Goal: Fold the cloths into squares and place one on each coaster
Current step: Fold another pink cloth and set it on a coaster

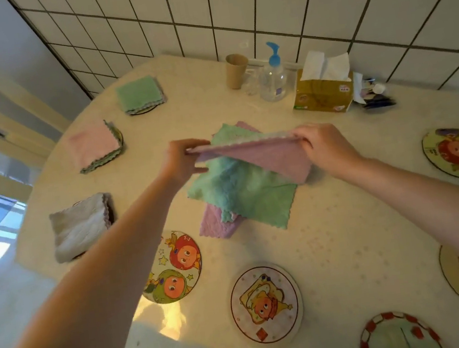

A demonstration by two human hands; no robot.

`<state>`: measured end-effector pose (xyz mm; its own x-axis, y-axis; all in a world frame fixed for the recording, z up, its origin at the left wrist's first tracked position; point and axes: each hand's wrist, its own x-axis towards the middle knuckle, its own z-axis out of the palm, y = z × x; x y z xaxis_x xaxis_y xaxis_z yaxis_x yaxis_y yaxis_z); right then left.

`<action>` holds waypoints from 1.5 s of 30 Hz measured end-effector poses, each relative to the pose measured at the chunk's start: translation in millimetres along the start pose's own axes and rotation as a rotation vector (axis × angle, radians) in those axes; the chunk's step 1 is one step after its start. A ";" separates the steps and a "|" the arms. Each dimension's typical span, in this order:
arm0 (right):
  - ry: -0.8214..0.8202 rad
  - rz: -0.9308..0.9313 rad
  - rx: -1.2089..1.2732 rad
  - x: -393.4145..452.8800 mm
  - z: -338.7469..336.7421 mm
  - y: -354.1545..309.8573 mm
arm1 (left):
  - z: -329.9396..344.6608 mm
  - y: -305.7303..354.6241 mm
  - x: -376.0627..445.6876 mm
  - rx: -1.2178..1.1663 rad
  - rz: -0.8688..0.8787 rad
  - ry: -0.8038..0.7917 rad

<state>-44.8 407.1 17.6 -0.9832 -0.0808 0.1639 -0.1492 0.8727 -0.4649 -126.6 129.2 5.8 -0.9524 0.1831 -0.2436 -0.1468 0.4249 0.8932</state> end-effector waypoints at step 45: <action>-0.095 0.623 0.400 -101.4 158.4 -90.3 | -108.2 -195.0 -110.3 0.087 -0.349 0.088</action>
<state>51.7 260.2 -94.8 -0.9002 0.3145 -0.3014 0.4298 0.5297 -0.7312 -21.9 -69.8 -100.7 -0.8691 -0.0617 -0.4908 -0.4471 0.5227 0.7259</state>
